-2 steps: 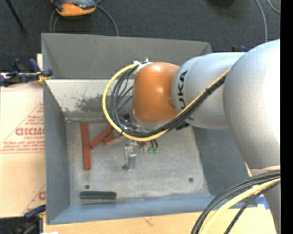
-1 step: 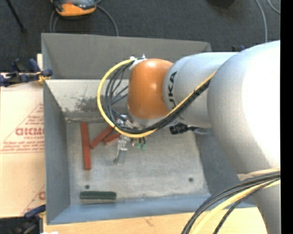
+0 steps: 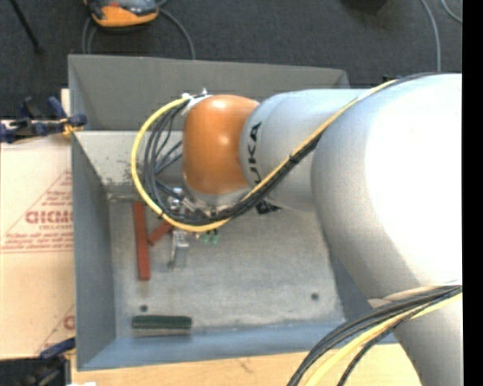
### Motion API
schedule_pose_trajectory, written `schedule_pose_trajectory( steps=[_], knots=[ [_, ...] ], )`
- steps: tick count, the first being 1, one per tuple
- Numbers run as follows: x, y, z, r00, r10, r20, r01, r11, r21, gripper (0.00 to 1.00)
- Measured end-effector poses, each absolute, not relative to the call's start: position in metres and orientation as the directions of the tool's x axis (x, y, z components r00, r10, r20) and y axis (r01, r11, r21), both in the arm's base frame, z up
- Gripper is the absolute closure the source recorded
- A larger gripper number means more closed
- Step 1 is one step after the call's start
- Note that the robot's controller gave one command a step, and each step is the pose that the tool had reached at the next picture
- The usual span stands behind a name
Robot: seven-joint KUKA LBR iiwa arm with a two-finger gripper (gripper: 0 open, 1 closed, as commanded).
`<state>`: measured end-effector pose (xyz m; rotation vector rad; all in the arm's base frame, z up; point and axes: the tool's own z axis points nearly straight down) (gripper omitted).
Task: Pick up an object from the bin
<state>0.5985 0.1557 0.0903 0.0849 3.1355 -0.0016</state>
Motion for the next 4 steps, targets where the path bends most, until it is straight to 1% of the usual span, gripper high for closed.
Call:
schedule_pose_trajectory(
  steps=[1, 2, 3, 4],
  knots=[
    [0.612, 0.133, 0.072, -0.882, -0.470, -0.004, -0.470, 0.882, -0.001, 1.00],
    [0.612, 0.134, 0.072, -0.883, -0.470, -0.004, -0.470, 0.883, -0.001, 1.00],
    [0.605, 0.127, 0.092, -0.826, -0.563, 0.003, -0.563, 0.826, 0.002, 1.00],
    [0.599, 0.124, 0.154, -0.760, -0.650, 0.001, -0.650, 0.760, 0.000, 1.00]
  ],
)
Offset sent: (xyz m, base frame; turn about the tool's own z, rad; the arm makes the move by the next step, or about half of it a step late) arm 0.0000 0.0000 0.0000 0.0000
